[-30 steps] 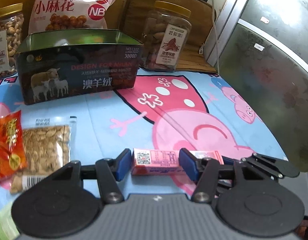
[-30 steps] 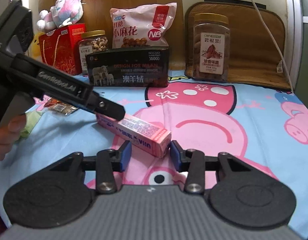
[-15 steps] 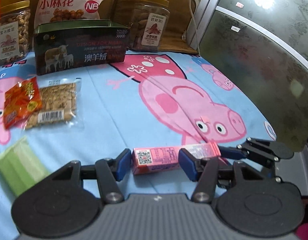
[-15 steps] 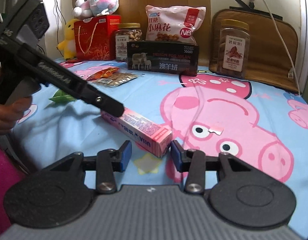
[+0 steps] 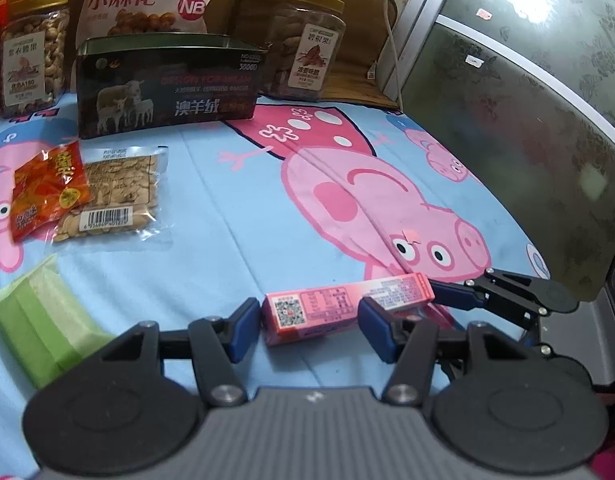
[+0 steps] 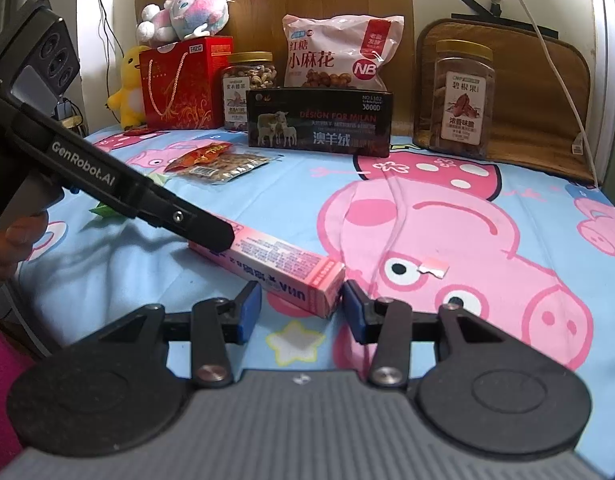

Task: Organize snacks
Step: 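Carry the pink box into the tin and open the left gripper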

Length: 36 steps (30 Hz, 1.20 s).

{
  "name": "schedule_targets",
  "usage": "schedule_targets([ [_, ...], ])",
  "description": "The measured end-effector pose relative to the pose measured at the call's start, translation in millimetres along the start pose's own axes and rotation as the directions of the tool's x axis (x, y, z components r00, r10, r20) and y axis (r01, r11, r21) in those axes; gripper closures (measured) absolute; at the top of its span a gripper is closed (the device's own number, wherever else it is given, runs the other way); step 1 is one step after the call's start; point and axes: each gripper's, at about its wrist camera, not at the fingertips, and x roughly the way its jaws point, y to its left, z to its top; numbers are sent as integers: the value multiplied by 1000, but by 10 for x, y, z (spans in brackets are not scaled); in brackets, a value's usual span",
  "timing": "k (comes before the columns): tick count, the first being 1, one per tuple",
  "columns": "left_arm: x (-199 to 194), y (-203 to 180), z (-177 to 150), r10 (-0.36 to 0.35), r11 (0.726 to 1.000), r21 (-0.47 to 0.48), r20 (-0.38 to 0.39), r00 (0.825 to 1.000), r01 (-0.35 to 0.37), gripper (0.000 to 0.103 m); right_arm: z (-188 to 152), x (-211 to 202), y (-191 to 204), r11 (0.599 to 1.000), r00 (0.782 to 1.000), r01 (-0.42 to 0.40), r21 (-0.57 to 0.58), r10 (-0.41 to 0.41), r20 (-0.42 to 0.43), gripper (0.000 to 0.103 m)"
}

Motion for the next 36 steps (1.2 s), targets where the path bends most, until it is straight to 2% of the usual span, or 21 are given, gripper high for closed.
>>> schedule_targets([
  [6,-43,-9,36,1,1000,13,11,1000,-1,49,58,-9,-26,1000,1000,9,-2,-9,13,62],
  [12,-207,-46,287,44,998,48,93,995,-49,49,387,83,-27,999,997,25,-22,-24,72,62],
  [19,-403,91,748,90,994,38,200,976,-99,49,870,312,-75,999,987,9,-49,-1,162,62],
  [23,-405,233,975,116,992,18,231,966,-124,49,1068,489,-78,997,982,18,-71,-4,189,62],
  [36,-193,643,1649,205,976,4,295,933,-216,49,1530,1141,-245,1000,973,12,-13,-8,230,61],
])
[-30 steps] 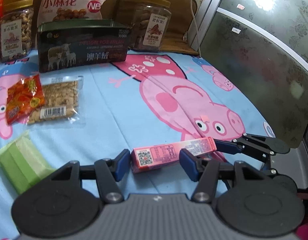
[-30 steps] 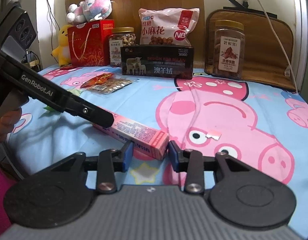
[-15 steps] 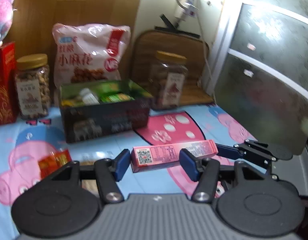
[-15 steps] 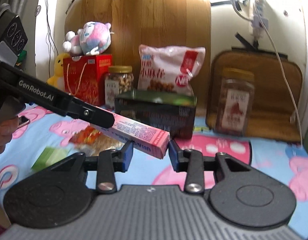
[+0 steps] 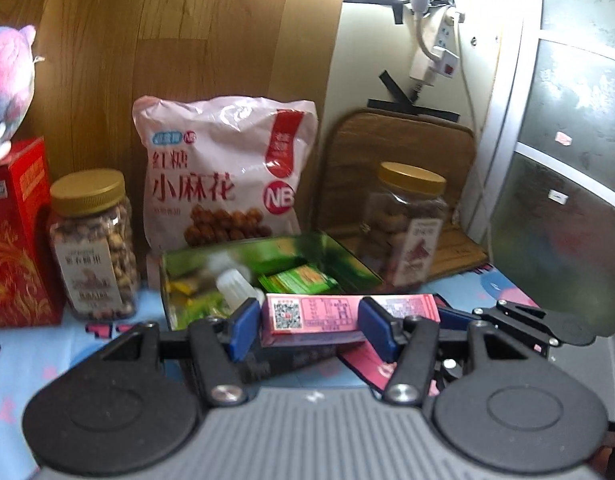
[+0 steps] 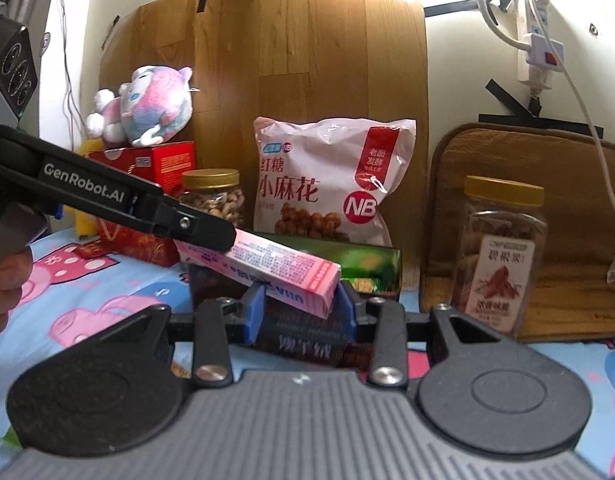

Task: Organize snacks
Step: 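Carry the pink box into the tin and open the left gripper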

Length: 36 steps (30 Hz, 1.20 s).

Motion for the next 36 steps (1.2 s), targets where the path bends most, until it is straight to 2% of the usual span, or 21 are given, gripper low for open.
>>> schedule_targets([
  [12,543,173,229,71,997,-12,-13,997,-71,47,61,608,-243,1000,999,1,31,0,-39,61],
  [19,756,281,250,95,995,-30,-36,995,-96,47,20,806,-271,999,998,25,42,-22,-57,58],
  [21,803,304,244,102,994,-36,-53,993,-104,48,7,811,-269,998,998,51,42,-49,-47,58],
  [27,833,243,148,171,985,1,-63,983,-172,48,-7,720,-271,997,998,53,59,-51,-34,57],
  [36,513,71,-28,200,980,19,-46,979,-199,48,-110,339,-140,991,999,49,126,-48,-6,56],
])
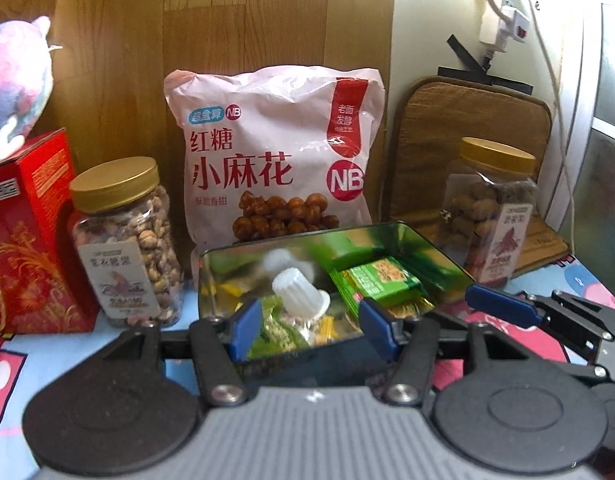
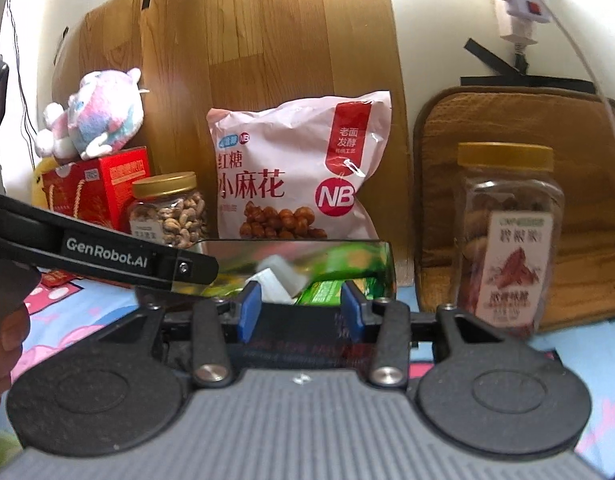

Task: Organize snacks
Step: 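Carry the pink box into the tin and open the left gripper, then move the left gripper to the light green block package and grasp it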

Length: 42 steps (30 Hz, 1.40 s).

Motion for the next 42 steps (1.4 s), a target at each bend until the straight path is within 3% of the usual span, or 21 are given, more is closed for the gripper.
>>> schedule_targets([
  [5,-249,-81,-240,0,1000,16,3,1000,0,47,-174,-221,63,999,1000,13,30,-13,-21,55],
  [13,-442,-191,-740,14,1000,-4,-59,998,-14,47,-463,-496,48,991,997,57,118,-50,-63,55],
  [17,-469,-225,-917,39,999,-10,-78,996,-40,47,-562,-630,28,986,996,82,143,-77,-41,55],
  [26,-484,-297,-1163,83,996,-22,-65,994,-84,47,-598,-774,3,982,995,77,175,-87,47,48],
  [35,-473,-506,-1375,134,989,65,-25,991,-132,44,-601,-774,-25,981,996,62,185,-72,46,48],
  [42,-473,-524,-1387,138,988,72,-22,990,-136,44,-603,-778,-26,980,997,60,190,-70,45,48],
])
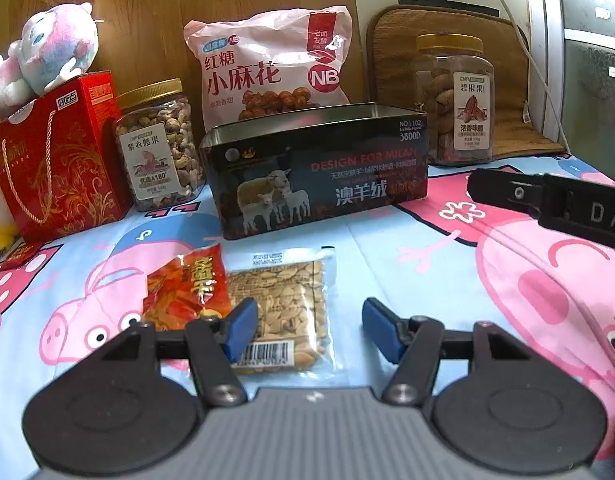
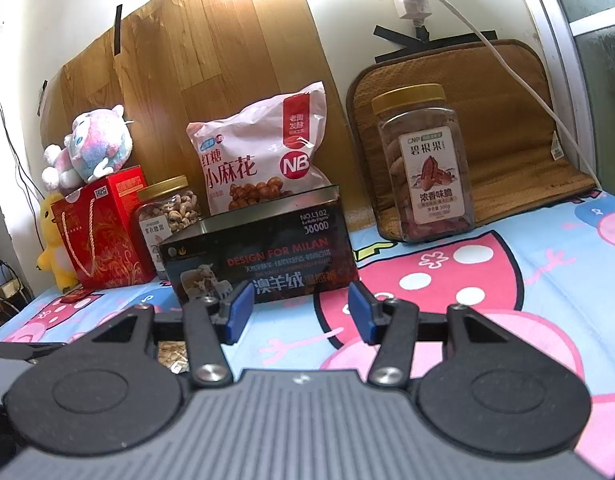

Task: Organize snacks
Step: 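Move the left gripper to the light green block package and grasp it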

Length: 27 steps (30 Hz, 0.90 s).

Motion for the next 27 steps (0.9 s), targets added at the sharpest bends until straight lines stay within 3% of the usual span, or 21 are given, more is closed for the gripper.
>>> schedule_targets([
  [27,-5,25,-2,-17,1000,-13,-1,1000,17,39,-1,20,10,1000,1000,-6,-3,6,-13,45],
])
